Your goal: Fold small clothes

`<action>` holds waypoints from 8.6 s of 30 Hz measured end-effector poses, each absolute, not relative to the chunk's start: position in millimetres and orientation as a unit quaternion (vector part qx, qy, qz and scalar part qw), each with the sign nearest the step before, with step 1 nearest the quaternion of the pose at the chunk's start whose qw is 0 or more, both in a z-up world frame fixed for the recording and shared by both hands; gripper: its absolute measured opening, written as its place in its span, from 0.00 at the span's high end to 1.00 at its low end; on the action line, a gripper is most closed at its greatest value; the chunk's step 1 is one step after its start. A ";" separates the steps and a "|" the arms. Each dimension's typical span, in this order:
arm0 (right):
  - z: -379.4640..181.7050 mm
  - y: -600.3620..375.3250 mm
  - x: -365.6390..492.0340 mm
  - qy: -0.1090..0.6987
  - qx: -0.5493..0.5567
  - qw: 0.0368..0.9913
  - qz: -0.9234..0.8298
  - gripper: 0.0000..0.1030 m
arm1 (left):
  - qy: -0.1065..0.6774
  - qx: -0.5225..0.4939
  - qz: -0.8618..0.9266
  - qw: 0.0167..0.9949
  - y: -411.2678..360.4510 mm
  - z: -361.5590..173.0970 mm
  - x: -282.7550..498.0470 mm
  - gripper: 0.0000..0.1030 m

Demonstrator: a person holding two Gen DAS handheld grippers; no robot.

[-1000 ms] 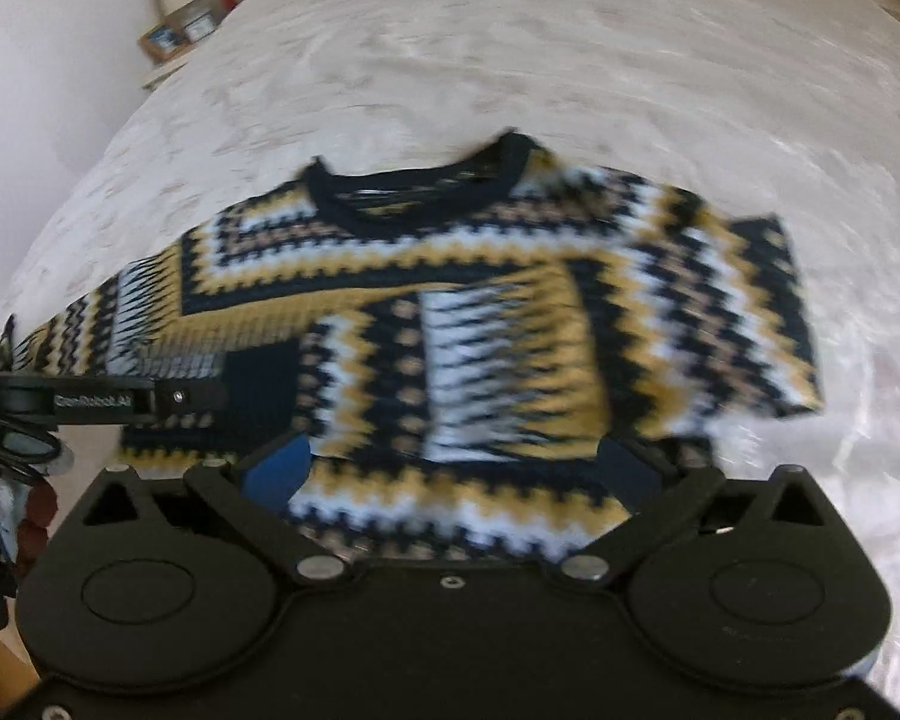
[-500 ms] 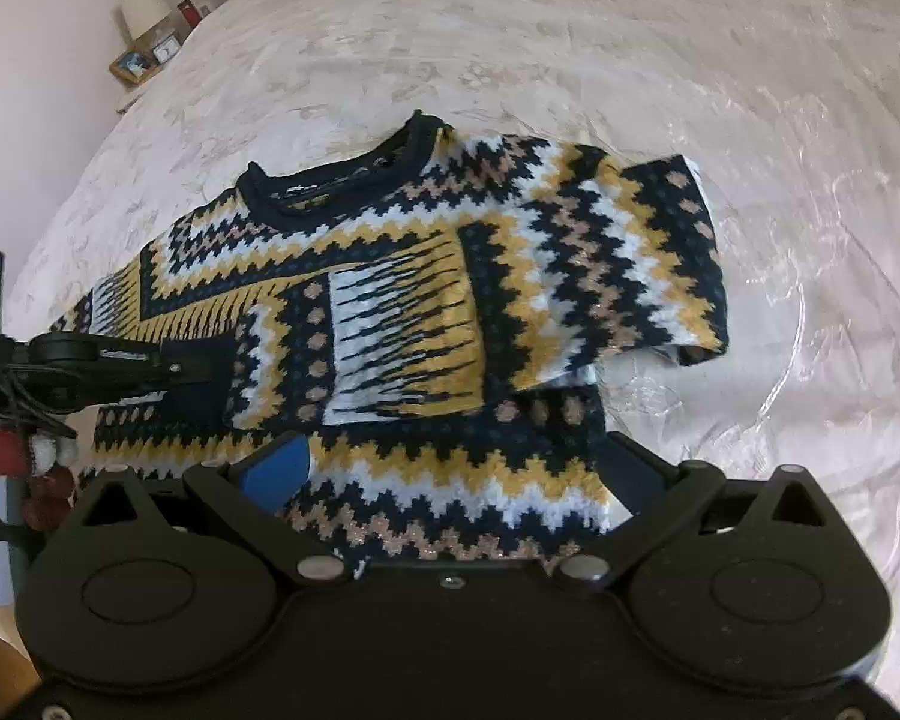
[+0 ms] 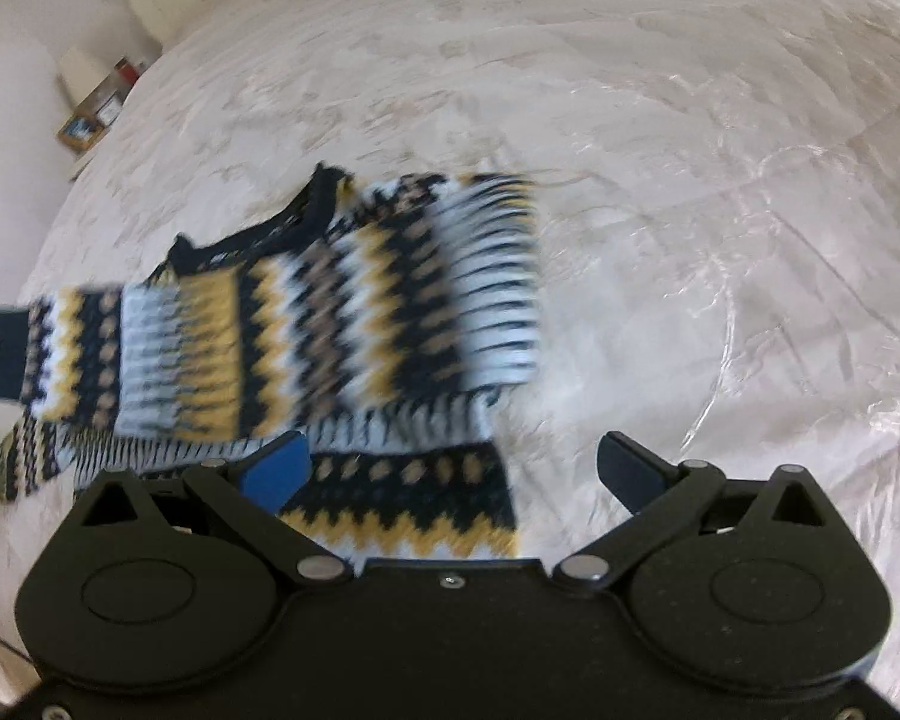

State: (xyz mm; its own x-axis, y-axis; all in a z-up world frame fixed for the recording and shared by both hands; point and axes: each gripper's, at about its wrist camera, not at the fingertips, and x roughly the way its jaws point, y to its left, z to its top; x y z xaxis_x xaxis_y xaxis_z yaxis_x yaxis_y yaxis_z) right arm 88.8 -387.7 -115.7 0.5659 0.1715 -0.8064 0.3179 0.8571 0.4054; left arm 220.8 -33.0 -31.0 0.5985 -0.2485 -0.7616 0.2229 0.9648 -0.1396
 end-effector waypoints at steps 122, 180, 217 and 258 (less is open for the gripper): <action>-112.3 -320.8 17.3 0.480 0.212 0.847 -0.077 0.00 | 0.499 -0.059 -0.003 0.864 136.1 -96.8 114.2 0.39; -102.4 -165.9 78.7 0.519 0.229 0.823 0.025 0.00 | 0.323 -0.125 -0.001 0.938 211.2 17.3 216.2 0.95; -118.0 -345.9 56.8 0.490 0.275 0.826 0.039 0.00 | 0.438 0.045 -0.197 0.876 -105.5 -84.2 141.8 0.76; 87.1 -230.9 271.2 0.381 0.320 0.817 0.290 0.85 | 0.449 0.072 -0.164 0.875 -31.8 -113.7 163.1 0.65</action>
